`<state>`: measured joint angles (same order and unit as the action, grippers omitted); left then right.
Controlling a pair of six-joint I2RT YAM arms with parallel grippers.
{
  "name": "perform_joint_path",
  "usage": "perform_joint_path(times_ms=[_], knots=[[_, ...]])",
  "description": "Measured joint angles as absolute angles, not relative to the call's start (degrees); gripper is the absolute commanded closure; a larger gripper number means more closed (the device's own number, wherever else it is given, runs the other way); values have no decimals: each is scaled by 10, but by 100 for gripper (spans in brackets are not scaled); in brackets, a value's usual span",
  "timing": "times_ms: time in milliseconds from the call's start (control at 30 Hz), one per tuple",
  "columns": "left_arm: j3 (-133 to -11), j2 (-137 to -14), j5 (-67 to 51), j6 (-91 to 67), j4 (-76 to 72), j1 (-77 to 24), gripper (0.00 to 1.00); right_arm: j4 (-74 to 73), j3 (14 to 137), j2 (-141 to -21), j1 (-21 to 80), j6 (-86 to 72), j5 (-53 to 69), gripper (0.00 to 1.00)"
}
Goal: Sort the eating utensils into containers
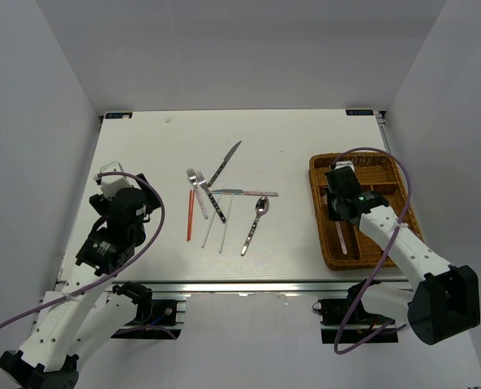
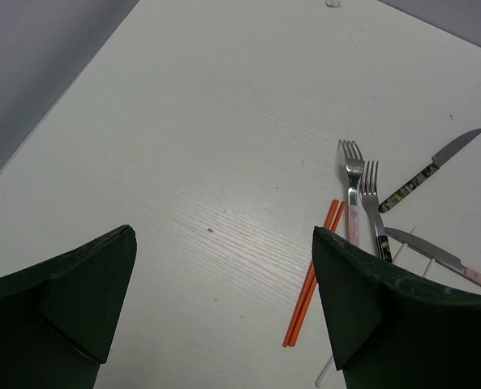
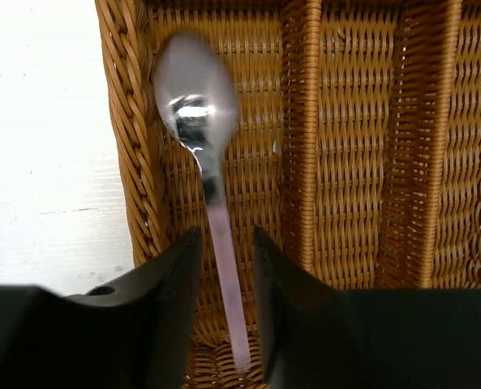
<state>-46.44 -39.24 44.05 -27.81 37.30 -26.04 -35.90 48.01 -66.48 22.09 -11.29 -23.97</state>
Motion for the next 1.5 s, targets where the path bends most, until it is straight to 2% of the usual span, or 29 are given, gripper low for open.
perform_joint_path(times_ms=[33, 67, 100, 167, 333, 433, 467, 600, 733, 1033, 1133, 1267, 1500], knots=[[-464, -391, 441, -278, 373, -260, 2, -359, 480, -665, 221, -113, -240, 57], [-464, -390, 441, -278, 373, -260, 2, -359, 480, -665, 221, -114, -240, 42], [-464, -389, 441, -278, 373, -260, 2, -359, 480, -664, 221, -116, -240, 36], [-464, -388, 441, -278, 373, -260, 2, -360, 480, -661, 221, -116, -238, 32], [-464, -388, 441, -278, 373, -260, 2, -359, 486, -644, 223, -129, -198, 32], [-464, -389, 441, -278, 373, -260, 2, -345, 491, -634, 248, -164, -181, 24], [-464, -389, 441, -278, 373, -260, 2, -337, 491, -632, 267, -178, -184, 11], [-464, -391, 443, -278, 373, -260, 2, -312, 505, -648, 373, -254, -238, 11], [-464, -392, 446, -279, 373, -260, 2, -298, 546, -723, 471, -361, -323, 11], [-464, -392, 446, -278, 373, -260, 2, -300, 676, -933, 545, -494, -389, 11], [-464, -392, 446, -278, 373, -260, 2, -325, 753, -1020, 563, -529, -408, 15], [-464, -390, 446, -278, 373, -260, 2, -373, 817, -1111, 585, -570, -423, 26], [-464, -385, 446, -279, 373, -260, 2, -399, 830, -1176, 606, -612, -414, 34]])
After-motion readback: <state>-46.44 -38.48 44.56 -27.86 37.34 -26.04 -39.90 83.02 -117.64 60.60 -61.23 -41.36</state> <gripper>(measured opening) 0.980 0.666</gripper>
